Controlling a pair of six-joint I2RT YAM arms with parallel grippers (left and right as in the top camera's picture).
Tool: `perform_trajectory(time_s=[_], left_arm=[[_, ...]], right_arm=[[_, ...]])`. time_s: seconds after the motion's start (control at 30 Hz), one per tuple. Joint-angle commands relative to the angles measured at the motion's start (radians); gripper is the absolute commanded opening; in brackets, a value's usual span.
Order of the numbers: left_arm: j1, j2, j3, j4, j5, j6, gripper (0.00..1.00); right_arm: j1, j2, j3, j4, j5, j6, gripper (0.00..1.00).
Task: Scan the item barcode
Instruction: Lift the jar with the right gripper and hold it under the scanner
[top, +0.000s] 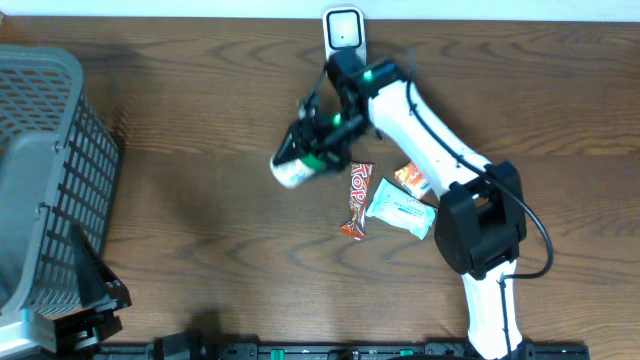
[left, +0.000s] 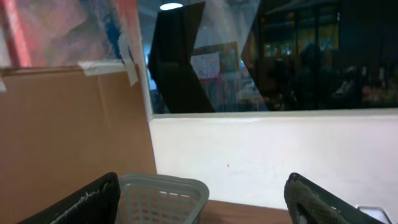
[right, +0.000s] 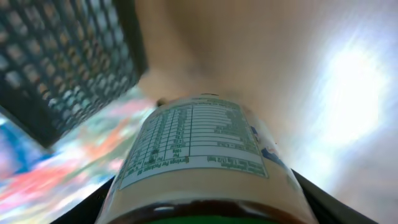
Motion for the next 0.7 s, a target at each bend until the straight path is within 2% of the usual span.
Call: perform_trajectory(time_s=[0.0,0.13,0.3,0.4,0.67], left_arm=[[0.030,-0.013,-0.004,0.003,-0.001,-0.092,0.85],[0.065,-0.013,-0.004,0.003,0.000,-0.164,0.85],[0.101,-0.013,-0.004,0.002,0.066,-0.209,0.85],[0.124,-0.013,-0.004,0.002,0.110,-0.209,0.85],[0.190,-0.013,-0.004,0.003,0.127,-0.209,0.85]], right_arm=[[-0.008,-0.010,0.150,0.007,0.324,-0.038,0.35],[0.001,-0.010,0.269,0.060,0.761,-0.038,0.37],[0.015,0.000,0.267,0.242,1.199,-0.038,0.37],[0.014,0.010,0.229,0.394,1.330,-0.038,0.43],[-0.021,0.112,0.135,0.811,1.416,-0.105,0.44]])
